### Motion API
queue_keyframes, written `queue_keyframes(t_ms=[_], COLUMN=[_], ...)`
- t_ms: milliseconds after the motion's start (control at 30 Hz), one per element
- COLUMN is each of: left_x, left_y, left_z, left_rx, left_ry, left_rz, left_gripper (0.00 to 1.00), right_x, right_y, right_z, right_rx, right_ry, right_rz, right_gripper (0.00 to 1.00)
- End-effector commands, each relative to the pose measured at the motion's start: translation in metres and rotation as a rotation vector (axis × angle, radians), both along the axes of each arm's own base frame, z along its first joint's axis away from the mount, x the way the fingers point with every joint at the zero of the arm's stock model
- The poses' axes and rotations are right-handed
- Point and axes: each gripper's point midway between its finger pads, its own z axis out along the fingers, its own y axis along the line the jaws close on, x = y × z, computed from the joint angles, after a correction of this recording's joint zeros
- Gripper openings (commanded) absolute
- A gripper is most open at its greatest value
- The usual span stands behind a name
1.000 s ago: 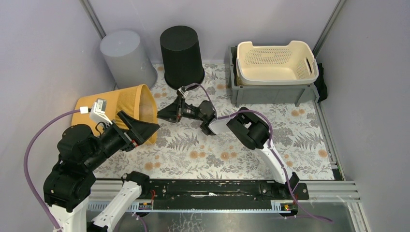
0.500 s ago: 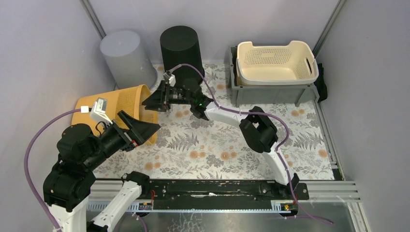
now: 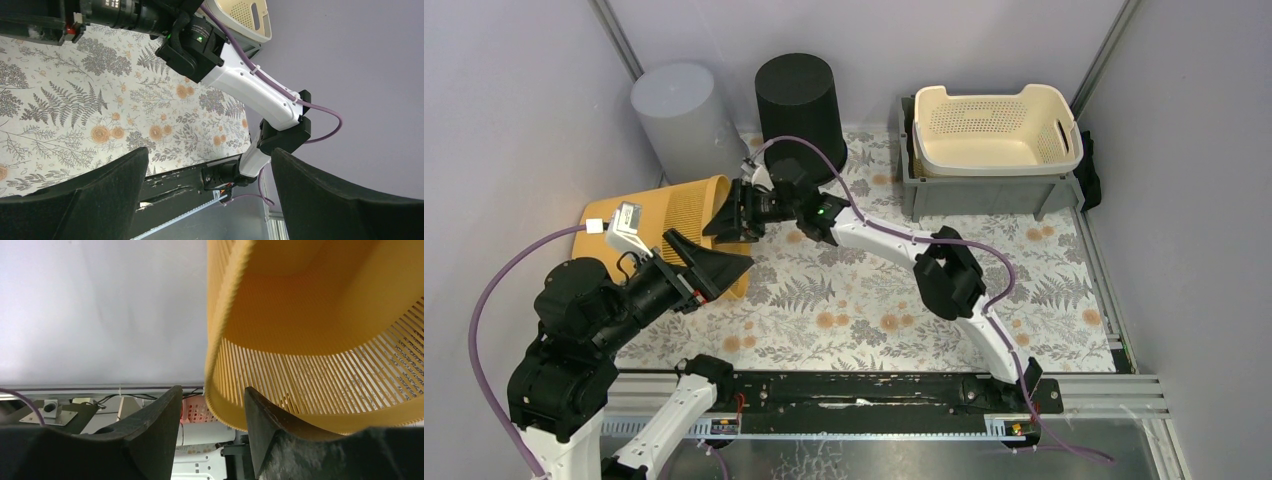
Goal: Turn the large container upside down
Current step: Turn the container upside down at the center of the board.
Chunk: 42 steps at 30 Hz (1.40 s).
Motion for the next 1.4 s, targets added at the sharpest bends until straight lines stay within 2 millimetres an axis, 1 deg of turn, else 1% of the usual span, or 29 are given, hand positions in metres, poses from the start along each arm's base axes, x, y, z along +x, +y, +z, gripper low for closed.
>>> queue_keyframes(t_ms=[0,67,200,300,333,433,600,700,733,833,933,967,1000,1033,1167,1200,1267,1367], left_x=[-0.005,-0.005,-0.006,-0.007,-0.007,-0.007,-0.008,-0.009,-0.008,-0.008,-0.008,-0.008,-0.008,-0.008,-0.008,-0.008,-0.009,-0.010], left_y=[-0.002,-0.001,-0.001,-0.001,-0.001,-0.001,0.000,0.000,0.000,0.000,0.000,0.000,0.000,0.000,-0.001,-0.001,-0.001,-0.001], left_z=[0.005,0.005,0.005,0.005,0.005,0.005,0.005,0.004,0.004,0.003,0.003,0.003,0.002,0.001,0.001,0.001,0.001,0.001], left_rx=[0.007,0.010,0.010,0.010,0.010,0.009,0.006,0.005,0.005,0.004,0.004,0.004,0.004,0.005,-0.001,-0.001,-0.003,-0.006], left_ry=[-0.023,-0.021,-0.021,-0.023,-0.022,-0.020,-0.021,-0.018,-0.018,-0.015,-0.014,-0.014,-0.013,-0.012,-0.012,-0.012,-0.012,-0.013], left_rz=[-0.028,-0.025,-0.026,-0.027,-0.024,-0.024,-0.021,-0.021,-0.019,-0.019,-0.020,-0.020,-0.020,-0.019,-0.021,-0.020,-0.021,-0.022], left_gripper=[1.00,1.00,1.00,1.00,1.00,1.00,1.00,1.00,1.00,1.00,1.00,1.00,1.00,1.00,1.00,1.00,1.00,1.00], right_x=[-0.001,-0.001,0.004,0.006,0.007,0.008,0.008,0.006,0.005,0.002,-0.002,-0.002,-0.005,-0.006,-0.013,-0.017,-0.021,-0.026], right_y=[0.010,0.013,0.017,0.020,0.020,0.021,0.017,0.010,0.006,-0.003,-0.015,-0.019,-0.025,-0.031,-0.053,-0.060,-0.075,-0.102], right_z=[0.006,0.004,0.006,0.013,0.017,0.026,0.032,0.034,0.032,0.041,0.045,0.045,0.052,0.053,0.052,0.046,0.041,0.034], right_rx=[0.004,0.004,0.034,0.070,0.083,0.102,0.105,0.098,0.089,0.083,0.058,0.050,0.051,0.043,0.020,0.008,0.002,0.005], right_ry=[-0.032,-0.027,-0.018,-0.016,-0.017,-0.022,-0.035,-0.049,-0.054,-0.077,-0.099,-0.104,-0.114,-0.120,-0.124,-0.117,-0.115,-0.098], right_rz=[-0.004,-0.014,-0.045,-0.064,-0.071,-0.084,-0.099,-0.115,-0.120,-0.136,-0.153,-0.160,-0.166,-0.174,-0.194,-0.195,-0.204,-0.224], right_gripper=[0.56,0.56,0.55,0.52,0.49,0.35,0.15,0.09,0.08,0.05,0.05,0.04,0.04,0.04,0.04,0.04,0.04,0.04])
